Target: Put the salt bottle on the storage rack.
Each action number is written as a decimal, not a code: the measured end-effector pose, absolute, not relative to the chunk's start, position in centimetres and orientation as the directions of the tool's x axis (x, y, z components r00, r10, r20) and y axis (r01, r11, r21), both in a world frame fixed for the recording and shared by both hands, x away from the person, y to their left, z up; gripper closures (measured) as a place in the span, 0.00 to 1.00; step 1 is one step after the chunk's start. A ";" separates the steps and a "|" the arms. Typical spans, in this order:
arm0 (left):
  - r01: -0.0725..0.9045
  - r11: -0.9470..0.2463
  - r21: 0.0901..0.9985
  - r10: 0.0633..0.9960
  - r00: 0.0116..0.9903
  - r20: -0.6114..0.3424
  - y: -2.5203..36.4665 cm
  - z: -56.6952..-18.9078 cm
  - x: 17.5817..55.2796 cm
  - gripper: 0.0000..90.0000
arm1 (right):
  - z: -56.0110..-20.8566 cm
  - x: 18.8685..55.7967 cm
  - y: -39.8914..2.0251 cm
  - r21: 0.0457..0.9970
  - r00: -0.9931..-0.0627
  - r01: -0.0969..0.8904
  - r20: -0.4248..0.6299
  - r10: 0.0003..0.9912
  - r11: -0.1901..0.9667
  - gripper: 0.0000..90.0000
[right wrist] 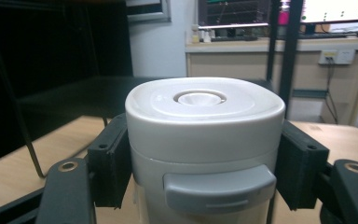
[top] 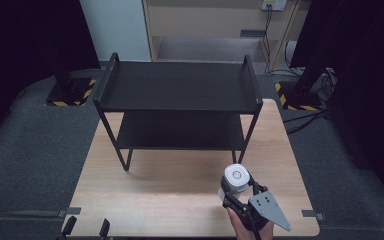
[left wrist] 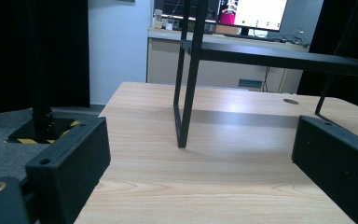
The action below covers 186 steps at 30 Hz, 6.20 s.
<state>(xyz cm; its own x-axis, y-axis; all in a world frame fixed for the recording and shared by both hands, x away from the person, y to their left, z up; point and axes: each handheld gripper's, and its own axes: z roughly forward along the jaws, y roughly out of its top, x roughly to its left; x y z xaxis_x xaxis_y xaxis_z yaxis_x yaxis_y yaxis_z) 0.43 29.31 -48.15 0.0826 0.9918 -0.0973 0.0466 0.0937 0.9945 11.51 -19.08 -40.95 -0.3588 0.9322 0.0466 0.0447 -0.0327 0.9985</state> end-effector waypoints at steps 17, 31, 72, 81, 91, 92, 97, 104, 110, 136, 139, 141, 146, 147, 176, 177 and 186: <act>0.030 0.113 0.993 0.988 0.105 -0.116 29.2 -48.0 0.2 0.04 | -36.2 18.4 -15.6 0.998 -0.381 -0.007 0.052 0.923 -0.059 0.35; 0.025 0.127 0.992 0.987 0.091 -0.129 30.0 -48.1 0.3 0.04 | -34.8 22.0 -13.5 1.000 -0.333 -0.002 0.024 0.942 -0.027 0.35; 0.038 0.133 0.990 0.988 0.073 -0.136 30.8 -48.2 1.3 0.04 | -35.1 27.4 -12.0 0.998 -0.269 0.056 0.018 0.963 -0.003 0.35; 0.041 0.135 0.990 0.987 0.079 -0.138 30.7 -48.3 1.3 0.04 | -35.3 27.3 -12.2 0.999 -0.273 0.053 0.022 0.962 -0.008 0.35; 0.038 0.135 0.990 0.987 0.078 -0.138 30.8 -48.3 1.3 0.04 | -35.6 27.3 -12.3 0.999 -0.274 0.041 0.027 0.961 -0.016 0.33; 0.039 0.135 0.990 0.987 0.079 -0.138 30.8 -48.3 1.3 0.04 | -35.7 27.4 -12.3 0.999 -0.279 0.041 0.025 0.960 -0.014 0.27; 0.039 0.138 0.990 0.987 0.077 -0.140 30.9 -48.3 1.2 0.04 | -36.3 27.3 -12.1 0.999 -0.264 0.017 0.036 0.964 -0.033 0.11; 0.040 0.138 0.990 0.987 0.074 -0.140 31.1 -48.3 1.1 0.04 | -36.5 26.7 -11.8 1.000 -0.262 -0.007 0.017 0.965 -0.020 0.06; 0.036 0.140 0.989 0.987 0.076 -0.142 31.1 -48.3 1.1 0.04 | -36.5 25.6 -11.3 0.999 -0.252 -0.032 -0.015 0.968 0.008 0.06; 0.053 0.108 0.993 0.990 0.082 -0.113 31.4 -47.9 2.0 0.04 | -42.0 13.3 -15.8 0.997 -0.277 -0.061 0.027 0.961 -0.045 0.06; 0.055 0.107 0.993 0.990 0.082 -0.111 31.3 -47.9 2.2 0.04 | -42.9 12.1 -16.6 0.997 -0.275 -0.054 0.030 0.961 -0.046 0.06; 0.058 0.102 0.993 0.991 0.082 -0.106 31.3 -47.9 2.4 0.04 | -43.5 11.4 -17.2 0.997 -0.273 -0.046 0.046 0.961 -0.061 0.05; 0.063 0.094 0.994 0.992 0.082 -0.099 31.1 -47.9 2.6 0.04 | -44.9 9.9 -18.5 0.996 -0.258 -0.034 0.067 0.964 -0.079 0.05; 0.065 0.093 0.994 0.992 0.083 -0.098 31.1 -47.9 2.6 0.04 | -45.3 9.6 -18.8 0.995 -0.251 -0.031 0.079 0.965 -0.090 0.05; 0.068 0.040 0.997 0.995 0.087 -0.046 31.2 -47.6 4.3 0.04 | -49.8 6.8 -23.7 0.992 -0.183 0.025 0.123 0.975 -0.121 0.07; 0.068 0.037 0.997 0.995 0.088 -0.043 31.2 -47.6 4.4 0.04 | -49.8 6.7 -23.7 0.992 -0.180 0.022 0.123 0.976 -0.121 0.07; 0.067 0.040 0.997 0.996 0.075 -0.045 31.4 -47.6 4.5 0.04 | -49.9 6.6 -24.0 0.991 -0.169 0.019 0.131 0.977 -0.129 0.07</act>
